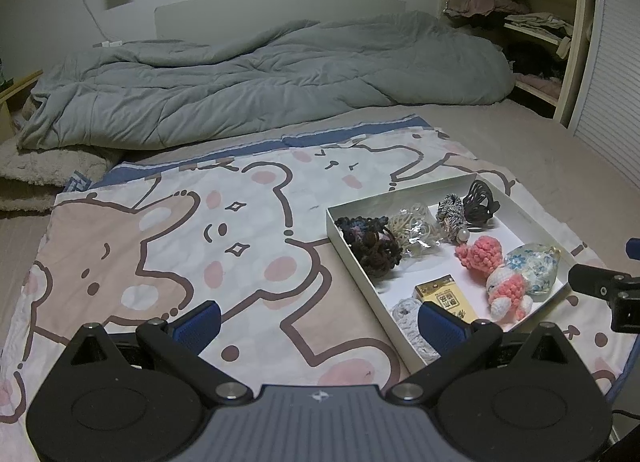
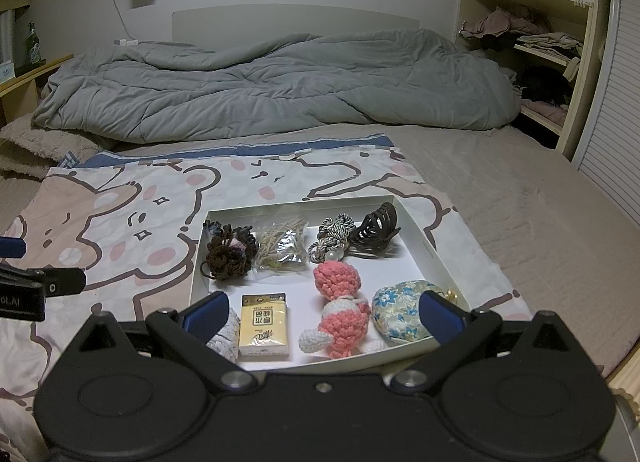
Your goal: Organize objects
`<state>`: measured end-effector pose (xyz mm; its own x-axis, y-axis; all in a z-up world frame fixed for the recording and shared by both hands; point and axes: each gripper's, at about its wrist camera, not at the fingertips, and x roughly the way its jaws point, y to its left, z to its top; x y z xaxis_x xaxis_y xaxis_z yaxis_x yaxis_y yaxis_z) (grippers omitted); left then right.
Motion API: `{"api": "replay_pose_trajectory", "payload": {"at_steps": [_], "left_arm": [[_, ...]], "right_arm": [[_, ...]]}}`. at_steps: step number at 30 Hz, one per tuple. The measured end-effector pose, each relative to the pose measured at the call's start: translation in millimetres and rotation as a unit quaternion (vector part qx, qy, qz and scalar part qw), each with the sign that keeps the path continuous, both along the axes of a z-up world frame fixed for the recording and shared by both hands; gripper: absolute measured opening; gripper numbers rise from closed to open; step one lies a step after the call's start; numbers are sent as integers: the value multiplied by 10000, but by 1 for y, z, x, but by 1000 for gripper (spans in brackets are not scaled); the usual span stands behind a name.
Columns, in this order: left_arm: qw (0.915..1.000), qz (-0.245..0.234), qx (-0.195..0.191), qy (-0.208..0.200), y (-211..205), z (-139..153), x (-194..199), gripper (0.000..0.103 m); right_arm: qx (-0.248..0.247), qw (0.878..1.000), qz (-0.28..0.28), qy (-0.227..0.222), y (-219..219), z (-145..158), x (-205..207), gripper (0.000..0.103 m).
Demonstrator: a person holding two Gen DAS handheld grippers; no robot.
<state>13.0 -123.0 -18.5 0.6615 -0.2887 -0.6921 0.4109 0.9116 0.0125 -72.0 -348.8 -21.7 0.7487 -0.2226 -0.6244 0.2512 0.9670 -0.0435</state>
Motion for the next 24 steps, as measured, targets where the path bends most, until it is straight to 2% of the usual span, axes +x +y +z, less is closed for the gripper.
{"api": "replay_pose_trajectory", "payload": {"at_steps": [24], "left_arm": [[10000,-3,-9,16,1,0,0,103]], "right_arm": [[-1,10000,-1,-1,0,0,0,102]]}}
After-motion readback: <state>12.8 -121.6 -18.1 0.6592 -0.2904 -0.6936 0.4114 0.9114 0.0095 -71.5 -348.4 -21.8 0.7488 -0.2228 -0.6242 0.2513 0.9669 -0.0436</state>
